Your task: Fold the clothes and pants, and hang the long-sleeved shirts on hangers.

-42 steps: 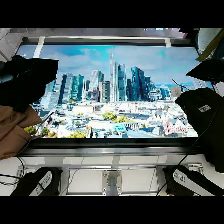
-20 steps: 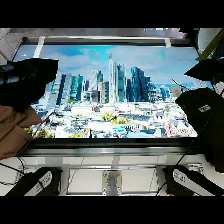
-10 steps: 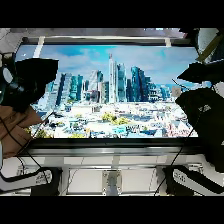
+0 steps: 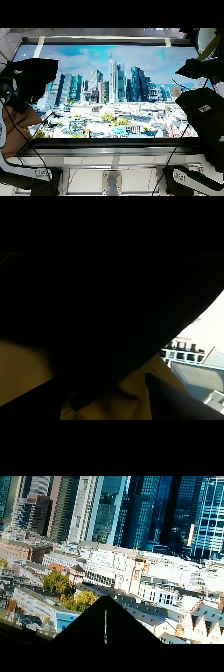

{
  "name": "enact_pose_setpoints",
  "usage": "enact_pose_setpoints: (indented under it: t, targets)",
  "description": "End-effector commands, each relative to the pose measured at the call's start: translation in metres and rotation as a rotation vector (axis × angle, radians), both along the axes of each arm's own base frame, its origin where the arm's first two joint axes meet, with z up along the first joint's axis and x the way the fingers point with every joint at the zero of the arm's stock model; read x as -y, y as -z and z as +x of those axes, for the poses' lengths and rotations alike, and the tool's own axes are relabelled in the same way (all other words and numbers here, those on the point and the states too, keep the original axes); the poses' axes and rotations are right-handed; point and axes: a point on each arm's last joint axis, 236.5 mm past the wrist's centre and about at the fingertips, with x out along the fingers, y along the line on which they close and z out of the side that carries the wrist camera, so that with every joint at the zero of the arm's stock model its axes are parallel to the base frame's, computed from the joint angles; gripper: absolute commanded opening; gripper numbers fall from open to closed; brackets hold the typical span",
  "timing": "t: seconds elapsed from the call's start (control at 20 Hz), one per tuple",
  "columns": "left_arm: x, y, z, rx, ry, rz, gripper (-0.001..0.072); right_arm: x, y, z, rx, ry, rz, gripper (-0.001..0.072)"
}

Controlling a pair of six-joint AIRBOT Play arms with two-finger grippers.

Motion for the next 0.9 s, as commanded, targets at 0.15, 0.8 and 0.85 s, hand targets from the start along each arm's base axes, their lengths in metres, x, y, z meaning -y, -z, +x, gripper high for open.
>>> enact_pose_setpoints:
  t: [0.15,0.8,0.85]
  targets:
    - [-0.010,0.037,0.005,-0.117,0.106,0.077,0.0585,0.002,-0.003,0.008,0.028,0.017,0.003,0.0012]
    - [-0.005,0.039,0.042,-0.005,0.188,0.102,0.0038,0.003,-0.005,0.012,0.046,0.027,0.003,0.0012]
    - [-0.005,0.038,0.042,-0.005,0.188,0.102,0.0038,0.003,-0.005,0.012,0.046,0.027,0.003,0.0012]
